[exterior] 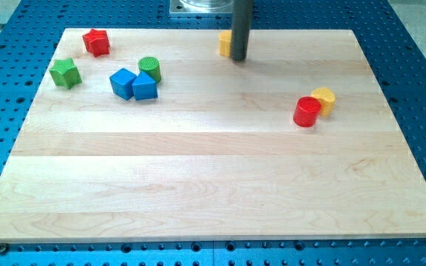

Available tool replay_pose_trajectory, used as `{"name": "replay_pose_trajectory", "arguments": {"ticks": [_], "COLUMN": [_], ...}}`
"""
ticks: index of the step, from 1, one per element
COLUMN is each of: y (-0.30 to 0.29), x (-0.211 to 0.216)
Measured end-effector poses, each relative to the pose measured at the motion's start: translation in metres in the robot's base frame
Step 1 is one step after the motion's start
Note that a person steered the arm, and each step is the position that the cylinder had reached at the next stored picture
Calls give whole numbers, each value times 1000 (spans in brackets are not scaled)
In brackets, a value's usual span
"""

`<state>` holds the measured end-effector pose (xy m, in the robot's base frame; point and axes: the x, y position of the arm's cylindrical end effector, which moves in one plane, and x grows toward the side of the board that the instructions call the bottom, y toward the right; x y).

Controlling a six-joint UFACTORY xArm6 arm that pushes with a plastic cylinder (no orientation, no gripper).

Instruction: Move your arm to the left of the green star

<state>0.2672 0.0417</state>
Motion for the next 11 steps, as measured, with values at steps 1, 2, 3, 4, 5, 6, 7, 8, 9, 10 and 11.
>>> {"name": "replay_pose_trajectory", "arguments": {"ticks": [1, 2, 3, 4, 5, 6, 7, 8, 9, 10, 11], "y": [-7, -17, -26, -26, -40, -87, -124, -188, -282, -335, -312], "x": [7, 37, 39, 39, 72, 125, 150, 151, 119, 109, 68]}}
